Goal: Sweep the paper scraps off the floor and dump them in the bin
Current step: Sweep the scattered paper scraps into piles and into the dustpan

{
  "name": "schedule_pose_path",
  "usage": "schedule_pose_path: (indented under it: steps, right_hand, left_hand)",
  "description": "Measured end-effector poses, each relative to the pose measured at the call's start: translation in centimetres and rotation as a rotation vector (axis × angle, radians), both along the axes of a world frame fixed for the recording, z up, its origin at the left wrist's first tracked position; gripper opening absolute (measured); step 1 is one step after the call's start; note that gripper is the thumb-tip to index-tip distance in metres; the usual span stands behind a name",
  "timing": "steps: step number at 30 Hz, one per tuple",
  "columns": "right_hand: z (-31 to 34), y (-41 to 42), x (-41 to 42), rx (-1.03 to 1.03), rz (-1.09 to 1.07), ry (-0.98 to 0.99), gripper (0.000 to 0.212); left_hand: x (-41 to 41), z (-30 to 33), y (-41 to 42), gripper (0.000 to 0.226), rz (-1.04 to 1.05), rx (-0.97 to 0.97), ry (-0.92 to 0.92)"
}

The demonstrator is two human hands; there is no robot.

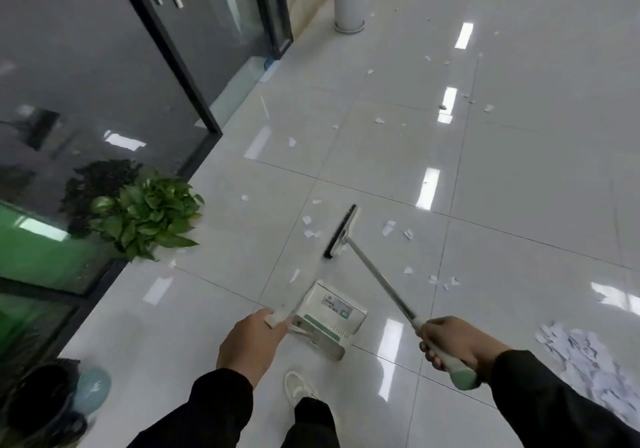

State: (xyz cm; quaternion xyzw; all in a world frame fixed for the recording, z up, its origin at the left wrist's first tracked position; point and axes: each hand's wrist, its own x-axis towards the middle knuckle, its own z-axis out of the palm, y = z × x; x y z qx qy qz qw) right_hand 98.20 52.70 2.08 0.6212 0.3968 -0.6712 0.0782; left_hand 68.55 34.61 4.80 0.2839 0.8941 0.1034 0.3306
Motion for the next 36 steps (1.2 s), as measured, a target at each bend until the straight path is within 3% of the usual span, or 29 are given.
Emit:
schedule_pose_path:
  steps: [7,12,17,28,36]
  right_hand:
    - [-3.3,-1.7,-21.5,-0.158,0.078,0.044,0.014]
    - [-4.0,-1.0,-24.9,-0.200,0.072,-0.026,0.013]
    - [-4.2,3.5,-19.0,-0.154,0.131,-0.141,0.017]
    - [-1.7,14.5,2.4,-0.073,-0.186,-0.323,0.015]
    - [0.7,15.9,13.8,-0.108,-0.283,-0.432,0.010]
  left_hand:
    - [-14.9,-0.4,-4.4,0.045,0.021,-0.112,0.050]
    - [-19.5,-0.7,-5.0,0.034,-0.064,-0.220,0.096]
    - [-20.3,-1.1,-3.0,0.037,-0.143,-0.274,0.116]
    - [-14.3,-2.1,13.9,0.046,-0.169,-0.150,0.064]
    - [-9.3,-2.2,24.9,0.035,-0.288,-0.052,0.059]
